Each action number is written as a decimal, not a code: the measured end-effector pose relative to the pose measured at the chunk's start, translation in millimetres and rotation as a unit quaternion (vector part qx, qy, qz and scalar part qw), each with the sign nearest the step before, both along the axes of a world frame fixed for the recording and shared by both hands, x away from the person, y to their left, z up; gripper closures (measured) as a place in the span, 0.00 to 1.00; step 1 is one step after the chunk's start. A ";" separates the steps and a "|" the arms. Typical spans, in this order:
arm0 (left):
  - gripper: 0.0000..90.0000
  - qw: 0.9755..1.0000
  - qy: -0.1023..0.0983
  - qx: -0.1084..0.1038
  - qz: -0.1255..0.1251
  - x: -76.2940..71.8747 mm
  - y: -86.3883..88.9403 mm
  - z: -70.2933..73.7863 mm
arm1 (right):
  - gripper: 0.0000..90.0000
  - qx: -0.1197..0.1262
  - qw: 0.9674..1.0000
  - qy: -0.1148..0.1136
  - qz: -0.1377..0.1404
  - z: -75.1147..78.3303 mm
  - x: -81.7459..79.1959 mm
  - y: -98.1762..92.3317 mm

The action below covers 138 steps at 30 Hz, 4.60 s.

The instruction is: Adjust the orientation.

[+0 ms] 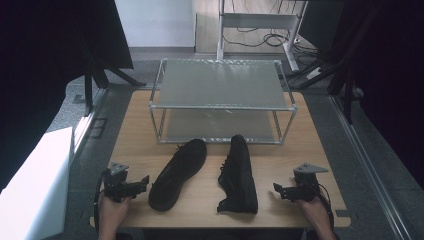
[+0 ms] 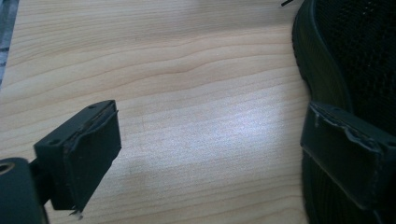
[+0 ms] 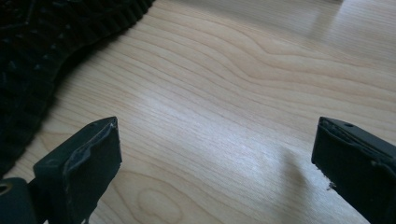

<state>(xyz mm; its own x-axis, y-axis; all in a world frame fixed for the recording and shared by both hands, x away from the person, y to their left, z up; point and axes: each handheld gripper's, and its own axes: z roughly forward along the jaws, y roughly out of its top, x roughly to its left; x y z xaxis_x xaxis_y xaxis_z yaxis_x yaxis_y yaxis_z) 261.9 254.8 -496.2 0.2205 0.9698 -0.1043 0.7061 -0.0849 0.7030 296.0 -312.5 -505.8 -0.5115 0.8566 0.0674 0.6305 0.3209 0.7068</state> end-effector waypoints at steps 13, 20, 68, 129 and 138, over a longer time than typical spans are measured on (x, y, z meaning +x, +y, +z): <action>0.00 1.000 0.001 -0.004 -0.013 0.5 0.5 -0.6 | 0.02 0.007 1.000 0.003 0.011 -0.9 0.5 4.5; 0.00 1.000 -0.013 -0.007 -0.016 0.5 1.1 -4.2 | 0.03 0.005 1.000 0.005 0.015 -1.9 1.0 5.7; 0.00 0.990 0.013 0.044 -0.134 -7.5 -59.2 -6.3 | 0.06 0.013 1.000 0.003 0.019 -2.1 2.6 7.8; 0.00 0.995 -0.009 0.027 -0.092 -4.7 -47.5 -6.7 | 0.00 0.071 0.994 -0.045 0.070 60.2 20.3 55.6; 0.00 0.995 -0.008 0.025 -0.095 -4.4 -47.9 -7.1 | 0.00 0.070 0.993 -0.040 0.081 60.4 32.8 78.9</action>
<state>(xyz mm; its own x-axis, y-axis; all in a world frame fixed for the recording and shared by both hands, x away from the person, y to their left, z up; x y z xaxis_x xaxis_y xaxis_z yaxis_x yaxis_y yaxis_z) 257.5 207.0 -503.2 0.4016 0.9143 -0.0526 0.6632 -0.2507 0.7052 328.8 -233.7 -445.4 -0.6504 0.7478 0.1335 0.5189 0.3090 0.7971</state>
